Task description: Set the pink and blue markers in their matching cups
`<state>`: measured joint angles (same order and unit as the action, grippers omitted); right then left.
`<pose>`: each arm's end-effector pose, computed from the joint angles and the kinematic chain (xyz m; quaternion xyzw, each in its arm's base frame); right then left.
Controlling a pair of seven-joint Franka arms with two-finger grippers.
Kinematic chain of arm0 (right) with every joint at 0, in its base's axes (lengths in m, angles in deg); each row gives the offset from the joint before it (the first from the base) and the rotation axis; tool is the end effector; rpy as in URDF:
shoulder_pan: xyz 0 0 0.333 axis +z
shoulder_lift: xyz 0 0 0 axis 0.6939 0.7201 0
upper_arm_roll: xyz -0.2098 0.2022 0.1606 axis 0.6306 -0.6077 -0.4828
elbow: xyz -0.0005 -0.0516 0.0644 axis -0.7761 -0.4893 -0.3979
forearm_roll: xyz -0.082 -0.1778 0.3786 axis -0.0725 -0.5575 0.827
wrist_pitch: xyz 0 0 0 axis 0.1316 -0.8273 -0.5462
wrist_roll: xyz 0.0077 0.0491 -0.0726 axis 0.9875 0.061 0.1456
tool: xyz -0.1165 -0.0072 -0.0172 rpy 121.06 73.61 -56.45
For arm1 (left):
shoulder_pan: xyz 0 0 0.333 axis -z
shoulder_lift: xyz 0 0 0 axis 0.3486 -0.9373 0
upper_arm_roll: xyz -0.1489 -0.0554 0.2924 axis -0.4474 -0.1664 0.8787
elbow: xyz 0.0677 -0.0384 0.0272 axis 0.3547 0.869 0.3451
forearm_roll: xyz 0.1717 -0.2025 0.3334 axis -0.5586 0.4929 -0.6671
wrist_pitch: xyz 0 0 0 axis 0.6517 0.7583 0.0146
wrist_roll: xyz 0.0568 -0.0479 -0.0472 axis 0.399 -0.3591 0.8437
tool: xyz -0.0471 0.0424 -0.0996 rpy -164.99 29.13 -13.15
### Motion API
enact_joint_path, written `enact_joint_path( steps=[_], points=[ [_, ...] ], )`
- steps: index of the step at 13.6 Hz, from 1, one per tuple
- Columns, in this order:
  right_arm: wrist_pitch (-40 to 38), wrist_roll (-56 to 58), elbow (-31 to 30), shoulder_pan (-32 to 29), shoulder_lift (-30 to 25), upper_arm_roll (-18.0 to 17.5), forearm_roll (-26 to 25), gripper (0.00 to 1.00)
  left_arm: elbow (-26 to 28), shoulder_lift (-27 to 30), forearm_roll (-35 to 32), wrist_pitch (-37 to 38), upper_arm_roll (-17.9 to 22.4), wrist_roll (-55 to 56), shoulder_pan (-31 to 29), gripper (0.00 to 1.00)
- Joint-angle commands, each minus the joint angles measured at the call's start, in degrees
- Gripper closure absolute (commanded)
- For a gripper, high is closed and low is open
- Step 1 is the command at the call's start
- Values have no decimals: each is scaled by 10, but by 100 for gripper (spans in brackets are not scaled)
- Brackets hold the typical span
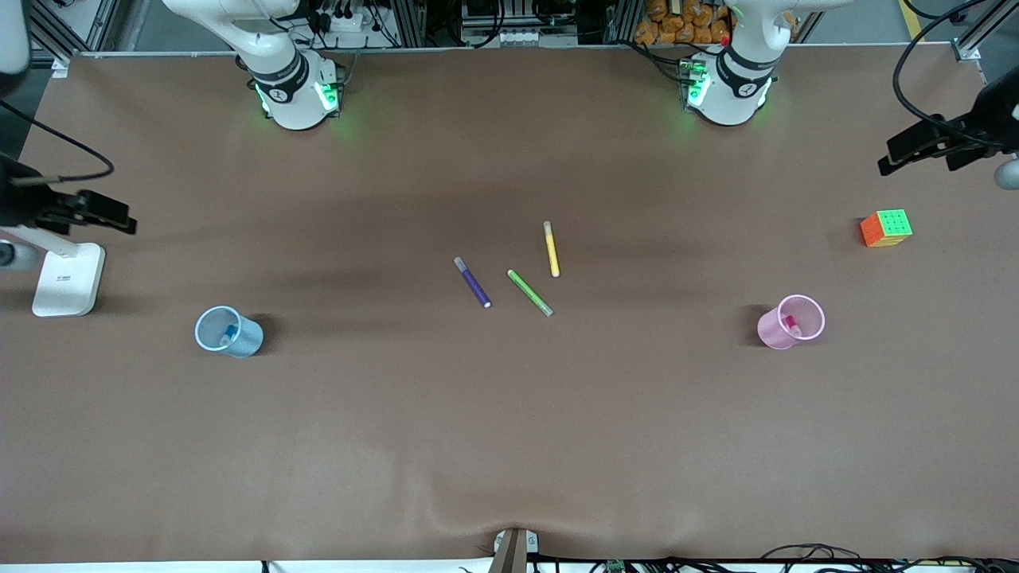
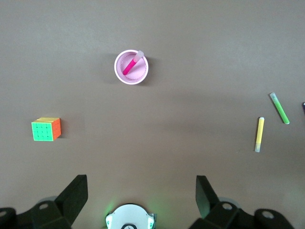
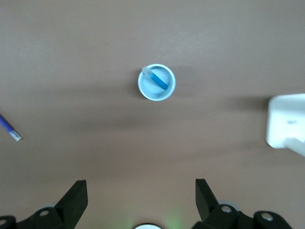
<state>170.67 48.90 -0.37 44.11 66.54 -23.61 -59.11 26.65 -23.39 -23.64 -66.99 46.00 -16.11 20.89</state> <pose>0.6006 -0.0333 0.6122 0.9973 -0.0177 -0.0713 0.0038 0.5444 -0.0140 0.6536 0.9976 0.0540 -0.0375 0.0218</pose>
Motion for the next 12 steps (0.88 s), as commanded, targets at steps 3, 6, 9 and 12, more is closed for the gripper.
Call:
enact_joint_path(
  steps=[3, 6, 9, 12],
  points=[
    [-6, -37, 18, -23, -20, -26, -7, 0, 59, 39, -2, -48, -18, 30, -1, 0],
    [-8, -37, 11, -29, -31, -33, -6, 0, 67, 45, -5, -51, -19, 31, -1, 0],
    [14, -31, -26, -31, -60, -33, -5, 0, 67, 47, -25, -50, -19, 30, -2, 0],
    [49, -29, -74, -30, -92, -33, -5, 0, 69, 49, -31, -50, -19, 30, -2, 0]
  ],
)
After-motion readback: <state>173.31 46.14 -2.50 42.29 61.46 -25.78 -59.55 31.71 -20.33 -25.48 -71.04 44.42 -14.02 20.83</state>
